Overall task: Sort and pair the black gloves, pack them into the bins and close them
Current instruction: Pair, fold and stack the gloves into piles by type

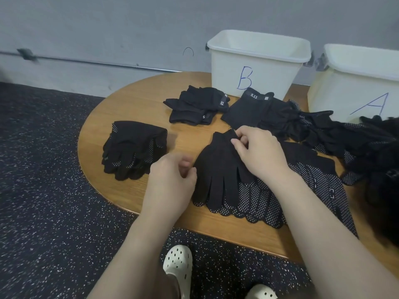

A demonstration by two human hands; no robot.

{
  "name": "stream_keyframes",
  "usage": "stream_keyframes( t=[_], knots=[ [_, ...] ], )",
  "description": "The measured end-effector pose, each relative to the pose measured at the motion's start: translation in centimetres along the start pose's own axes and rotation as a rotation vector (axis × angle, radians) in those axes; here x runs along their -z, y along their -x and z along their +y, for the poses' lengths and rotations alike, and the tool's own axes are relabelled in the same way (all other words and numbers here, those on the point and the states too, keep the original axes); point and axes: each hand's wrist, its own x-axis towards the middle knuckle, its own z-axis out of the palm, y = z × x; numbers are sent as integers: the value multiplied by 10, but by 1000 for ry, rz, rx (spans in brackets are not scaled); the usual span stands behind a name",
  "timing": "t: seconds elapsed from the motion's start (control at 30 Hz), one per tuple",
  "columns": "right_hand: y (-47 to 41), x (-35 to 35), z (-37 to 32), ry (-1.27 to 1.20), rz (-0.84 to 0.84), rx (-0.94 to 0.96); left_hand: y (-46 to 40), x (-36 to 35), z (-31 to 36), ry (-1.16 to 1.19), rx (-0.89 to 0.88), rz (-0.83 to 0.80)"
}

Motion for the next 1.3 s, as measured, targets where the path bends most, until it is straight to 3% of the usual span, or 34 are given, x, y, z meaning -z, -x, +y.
stream_keyframes(
  t=[0.13, 0.37, 0.53, 0.73, 1.07, 1.3],
  knots=[
    [6, 5, -4, 28, 1, 48, 2, -5, 11, -49, -252, 4],
    [10, 10, -8, -7, 74, 195, 6, -29, 21, -248, -444, -268],
    [11, 1, -1, -18, -215, 252, 6, -40, 16, -411, -426, -336],
    [9, -10, 6, 143, -389, 246, 11, -39, 16, -489, -411, -362],
    [10, -9, 1, 239, -471, 222, 56, -17, -4, -549, -402, -393],
    [15, -6, -2, 220, -417, 222, 53, 3, -8, -391, -226, -302]
  ],
)
